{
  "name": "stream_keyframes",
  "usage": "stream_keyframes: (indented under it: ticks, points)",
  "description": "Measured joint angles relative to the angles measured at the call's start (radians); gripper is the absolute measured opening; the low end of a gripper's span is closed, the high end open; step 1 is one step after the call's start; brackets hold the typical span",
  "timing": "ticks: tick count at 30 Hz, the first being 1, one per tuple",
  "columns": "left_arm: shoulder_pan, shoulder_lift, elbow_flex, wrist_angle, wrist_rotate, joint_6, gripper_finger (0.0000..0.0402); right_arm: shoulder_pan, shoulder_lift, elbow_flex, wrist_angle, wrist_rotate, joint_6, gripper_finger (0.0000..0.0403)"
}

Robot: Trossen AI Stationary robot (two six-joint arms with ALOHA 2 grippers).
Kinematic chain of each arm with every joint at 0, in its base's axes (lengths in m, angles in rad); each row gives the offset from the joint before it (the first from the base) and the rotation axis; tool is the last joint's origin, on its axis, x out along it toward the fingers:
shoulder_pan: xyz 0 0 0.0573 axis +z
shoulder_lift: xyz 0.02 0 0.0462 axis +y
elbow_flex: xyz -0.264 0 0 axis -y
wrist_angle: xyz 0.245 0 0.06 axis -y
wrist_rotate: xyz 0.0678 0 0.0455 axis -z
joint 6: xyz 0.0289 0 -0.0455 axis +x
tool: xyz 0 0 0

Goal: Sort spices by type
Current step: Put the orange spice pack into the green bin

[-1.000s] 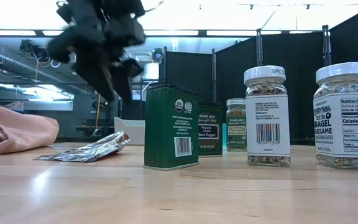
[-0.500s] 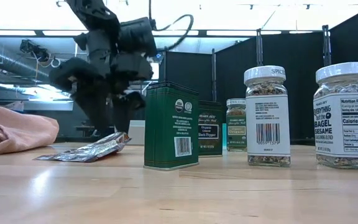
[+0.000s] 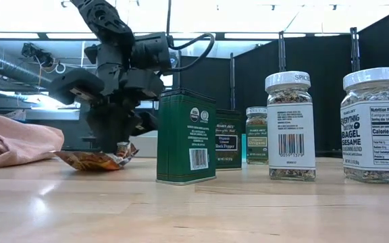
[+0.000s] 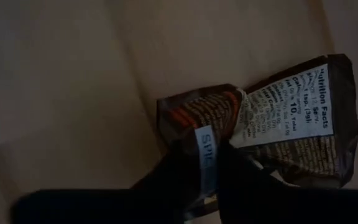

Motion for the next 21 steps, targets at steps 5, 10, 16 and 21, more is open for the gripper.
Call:
stream_keyframes:
  ticks: [5, 10, 16, 21]
  points:
    - [0.000, -0.018, -0.002, -0.003, -0.014, -0.064, 0.0016, 0.000, 0.000, 0.000, -0.002, 0.000, -0.001, 0.0374]
    - [0.000, -0.055, 0.042, -0.055, -0.021, -0.106, 0.0017, 0.000, 0.000, 0.000, -0.006, 0.004, -0.002, 0.0374]
    - [0.000, -0.115, 0.189, -0.256, -0.043, -0.111, 0.0015, 0.000, 0.000, -0.023, -0.002, 0.006, 0.001, 0.0374]
    - [-0.014, -0.164, 0.334, -0.470, -0.047, -0.143, 0.0015, -0.003, 0.000, -0.056, 0.021, 0.006, 0.001, 0.0374]
